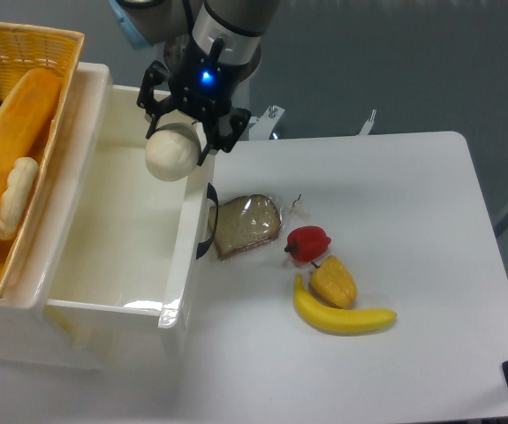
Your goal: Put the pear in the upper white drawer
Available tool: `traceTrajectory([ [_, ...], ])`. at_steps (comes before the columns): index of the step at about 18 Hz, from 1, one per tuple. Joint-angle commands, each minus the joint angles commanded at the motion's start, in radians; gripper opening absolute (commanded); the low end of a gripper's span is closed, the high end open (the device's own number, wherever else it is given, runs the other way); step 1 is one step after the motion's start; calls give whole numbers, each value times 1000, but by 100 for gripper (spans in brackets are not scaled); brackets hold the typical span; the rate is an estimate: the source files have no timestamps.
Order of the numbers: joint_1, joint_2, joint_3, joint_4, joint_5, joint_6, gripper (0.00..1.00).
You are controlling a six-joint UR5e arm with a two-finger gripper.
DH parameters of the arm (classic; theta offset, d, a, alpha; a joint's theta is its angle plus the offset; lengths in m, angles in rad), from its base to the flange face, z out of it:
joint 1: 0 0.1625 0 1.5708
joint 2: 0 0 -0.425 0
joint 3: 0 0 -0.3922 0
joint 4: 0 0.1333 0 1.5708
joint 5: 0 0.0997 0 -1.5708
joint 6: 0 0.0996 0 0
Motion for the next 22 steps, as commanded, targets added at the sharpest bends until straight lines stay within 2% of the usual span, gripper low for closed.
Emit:
traceTrajectory([
  [4, -8, -2, 0, 2, 0, 9, 79],
  [7, -12, -2, 0, 3, 0, 8, 79],
  [13, -17, 0, -2, 3, 3, 12, 90],
  [22, -18, -6, 0, 12, 8, 14, 91],
])
